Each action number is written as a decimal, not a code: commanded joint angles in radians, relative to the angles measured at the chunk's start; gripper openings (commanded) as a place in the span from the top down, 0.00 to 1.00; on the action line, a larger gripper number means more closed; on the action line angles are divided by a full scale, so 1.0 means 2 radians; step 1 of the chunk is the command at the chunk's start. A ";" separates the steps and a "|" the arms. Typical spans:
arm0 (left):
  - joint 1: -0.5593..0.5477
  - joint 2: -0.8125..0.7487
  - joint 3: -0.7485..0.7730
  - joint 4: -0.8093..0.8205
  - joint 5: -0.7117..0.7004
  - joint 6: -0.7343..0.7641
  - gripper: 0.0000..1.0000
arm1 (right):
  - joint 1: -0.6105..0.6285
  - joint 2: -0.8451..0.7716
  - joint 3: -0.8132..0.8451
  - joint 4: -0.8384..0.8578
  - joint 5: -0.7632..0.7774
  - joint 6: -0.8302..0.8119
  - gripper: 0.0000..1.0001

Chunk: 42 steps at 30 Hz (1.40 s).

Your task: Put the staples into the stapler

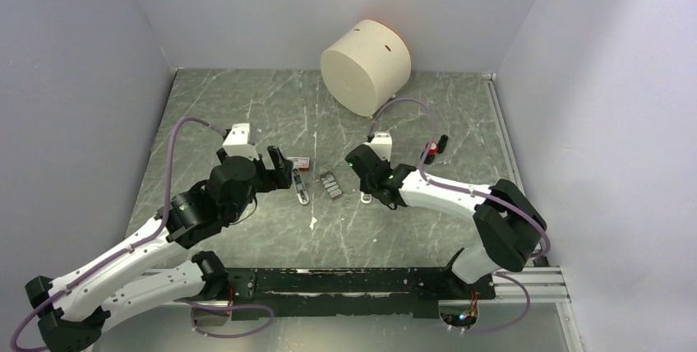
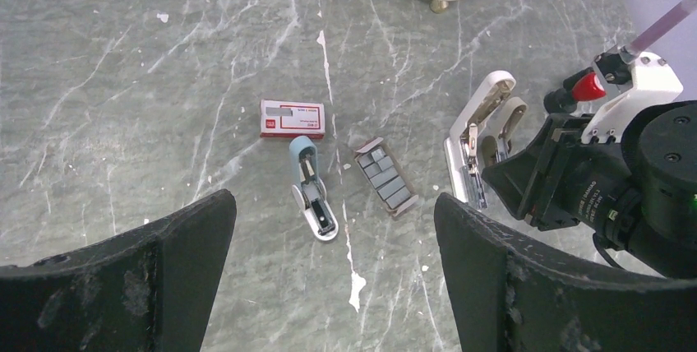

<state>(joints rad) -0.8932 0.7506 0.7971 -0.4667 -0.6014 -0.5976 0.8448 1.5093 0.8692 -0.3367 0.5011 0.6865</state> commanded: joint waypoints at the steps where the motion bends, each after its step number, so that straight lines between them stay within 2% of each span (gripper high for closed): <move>1: 0.003 0.003 -0.002 0.018 0.001 0.004 0.05 | -0.006 -0.008 -0.013 0.060 0.003 -0.014 0.76; 8: 0.003 0.001 -0.003 0.018 -0.003 0.004 0.05 | -0.007 0.004 -0.016 0.082 0.002 -0.024 0.76; 42: 0.003 0.002 -0.007 0.016 -0.005 0.001 0.05 | -0.007 0.004 -0.034 0.072 -0.002 -0.021 0.76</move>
<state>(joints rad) -0.8932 0.7582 0.7879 -0.4610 -0.6014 -0.5980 0.8368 1.5230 0.8165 -0.2001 0.4828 0.6426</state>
